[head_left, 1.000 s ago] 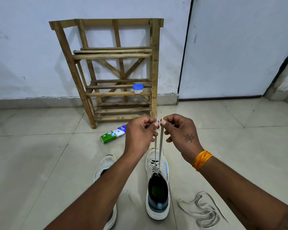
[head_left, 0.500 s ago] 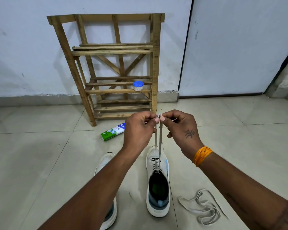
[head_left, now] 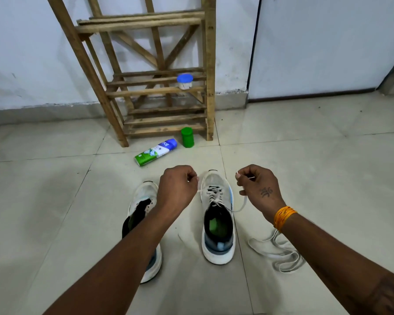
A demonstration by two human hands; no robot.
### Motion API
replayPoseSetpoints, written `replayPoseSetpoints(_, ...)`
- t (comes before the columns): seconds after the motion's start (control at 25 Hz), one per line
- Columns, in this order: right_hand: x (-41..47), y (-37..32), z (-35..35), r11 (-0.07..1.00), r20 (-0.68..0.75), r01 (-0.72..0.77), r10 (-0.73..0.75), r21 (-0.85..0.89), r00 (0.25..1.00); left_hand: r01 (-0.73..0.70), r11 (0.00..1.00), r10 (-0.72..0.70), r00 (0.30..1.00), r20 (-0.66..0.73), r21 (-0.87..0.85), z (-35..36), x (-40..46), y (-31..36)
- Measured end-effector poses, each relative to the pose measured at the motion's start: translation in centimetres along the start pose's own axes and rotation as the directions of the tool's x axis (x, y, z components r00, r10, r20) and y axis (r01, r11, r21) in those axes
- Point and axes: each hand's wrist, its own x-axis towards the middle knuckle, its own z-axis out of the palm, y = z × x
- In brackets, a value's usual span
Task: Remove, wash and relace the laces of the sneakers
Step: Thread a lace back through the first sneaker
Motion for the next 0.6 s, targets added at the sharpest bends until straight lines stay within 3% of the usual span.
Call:
replayPoseSetpoints(0.24,-0.5,6.1,0.7,0.985,0.092,-0.121,0.133,-0.122,0.987,0.104,0.934,-0.212,0.931,0.297,0.341,4.4,-2.5,-5.0)
replayPoseSetpoints(0.36,-0.8,7.1,0.6,0.973,0.092,-0.128,0.147,-0.191,0.985,0.137,0.938,-0.264,0.878,0.4,0.319,5.0,-3.2,-5.5)
replayPoseSetpoints(0.44,-1.3,7.1,0.7,0.969,-0.009,-0.154,0.155,-0.195,0.988,0.185,0.946,-0.275,0.893,0.355,0.266,5.1,-2.8,-4.6)
replayPoseSetpoints(0.52,-1.9,6.9,0.9,0.944,-0.105,-0.285,0.27,-0.166,0.957,0.239,0.947,-0.292,0.919,0.266,0.214,5.9,-1.5,-3.4)
replayPoseSetpoints(0.6,-2.8,6.2,1.2,0.865,-0.024,-0.487,0.488,-0.121,0.873,0.339,0.923,-0.379,0.883,0.276,0.18,6.8,-0.4,-1.8)
